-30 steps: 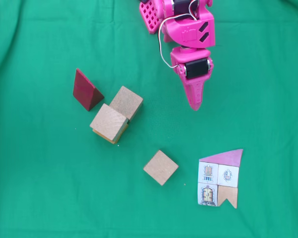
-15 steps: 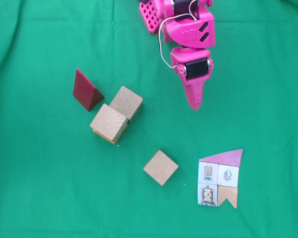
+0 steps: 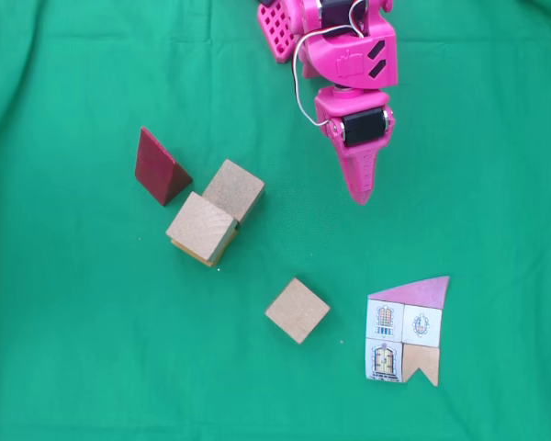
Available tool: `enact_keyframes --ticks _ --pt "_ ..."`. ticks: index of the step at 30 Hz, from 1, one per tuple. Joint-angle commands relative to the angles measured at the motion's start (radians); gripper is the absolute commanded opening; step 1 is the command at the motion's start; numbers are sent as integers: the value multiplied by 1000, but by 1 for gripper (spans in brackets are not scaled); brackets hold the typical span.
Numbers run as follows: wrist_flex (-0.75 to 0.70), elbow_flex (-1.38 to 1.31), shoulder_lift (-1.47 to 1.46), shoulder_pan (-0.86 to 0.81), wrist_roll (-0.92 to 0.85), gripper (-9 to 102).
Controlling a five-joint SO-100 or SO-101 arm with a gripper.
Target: Grasp some building blocks and build the house on the picture.
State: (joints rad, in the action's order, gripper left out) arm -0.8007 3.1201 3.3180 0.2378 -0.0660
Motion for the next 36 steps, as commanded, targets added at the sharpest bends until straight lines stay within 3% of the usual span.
enact_keyframes --ticks 1,19,36 --pt "-2 -94 -84 -9 -8 0" --pt "14 -726 -842 -80 -146 0" --pt "15 -1172 -1402 -233 -433 0"
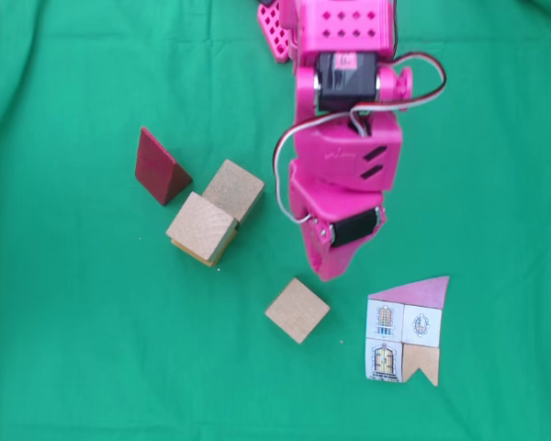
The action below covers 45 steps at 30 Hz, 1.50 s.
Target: Grasp some building blocks and build the house on the picture.
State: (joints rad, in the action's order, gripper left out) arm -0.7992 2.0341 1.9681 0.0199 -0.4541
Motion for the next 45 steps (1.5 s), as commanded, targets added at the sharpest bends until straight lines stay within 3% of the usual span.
enact_keyframes --ticks 1,16,27,45 --pt "14 -110 -78 -21 -64 0" --pt "14 -233 -350 -40 -399 0" --pt "132 -264 -454 -41 -411 0" --pt "121 -247 -462 -78 -499 3"
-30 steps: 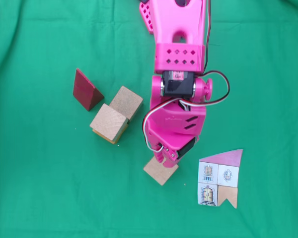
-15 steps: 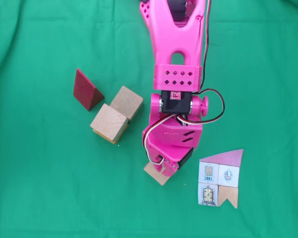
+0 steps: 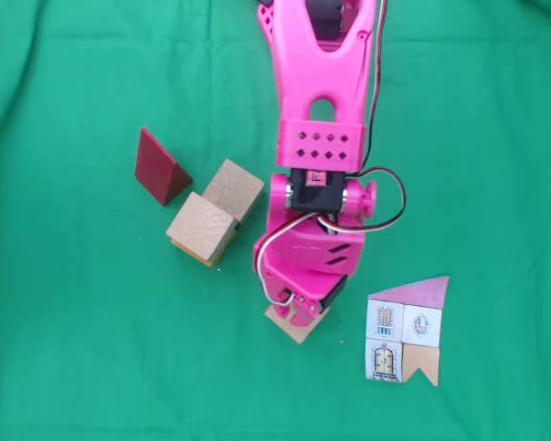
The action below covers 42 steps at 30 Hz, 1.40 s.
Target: Grasp some building blocks and build the house on the picture.
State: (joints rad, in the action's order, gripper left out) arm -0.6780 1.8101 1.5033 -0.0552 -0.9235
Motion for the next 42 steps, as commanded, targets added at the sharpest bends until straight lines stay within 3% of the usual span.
enact_keyframes --ticks 1,8,15,27,34,42 --pt "0 -21 3 -6 -40 5" --pt "-2 -20 3 -44 -54 23" --pt "-6 -15 -8 -44 -54 34" --pt "-18 -17 -35 -37 -54 35" --pt "-215 -40 -37 -29 -54 35" --pt "-213 -43 -92 -35 -54 35"
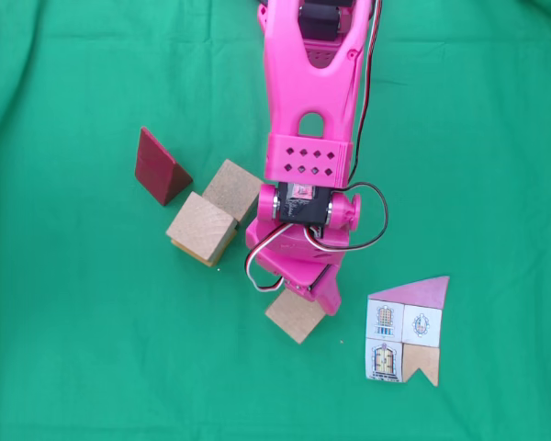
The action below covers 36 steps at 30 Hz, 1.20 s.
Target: Grasp some building blocks and build the house on the picture.
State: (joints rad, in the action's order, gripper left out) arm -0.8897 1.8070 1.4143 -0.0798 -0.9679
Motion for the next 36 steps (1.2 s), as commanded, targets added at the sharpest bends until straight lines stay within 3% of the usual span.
enact_keyframes --ticks 1,12,36 --pt "-2 -40 -9 -11 -9 35" --pt "-3 -225 -146 -11 -9 35" --pt "-2 -235 -227 -6 -5 34"
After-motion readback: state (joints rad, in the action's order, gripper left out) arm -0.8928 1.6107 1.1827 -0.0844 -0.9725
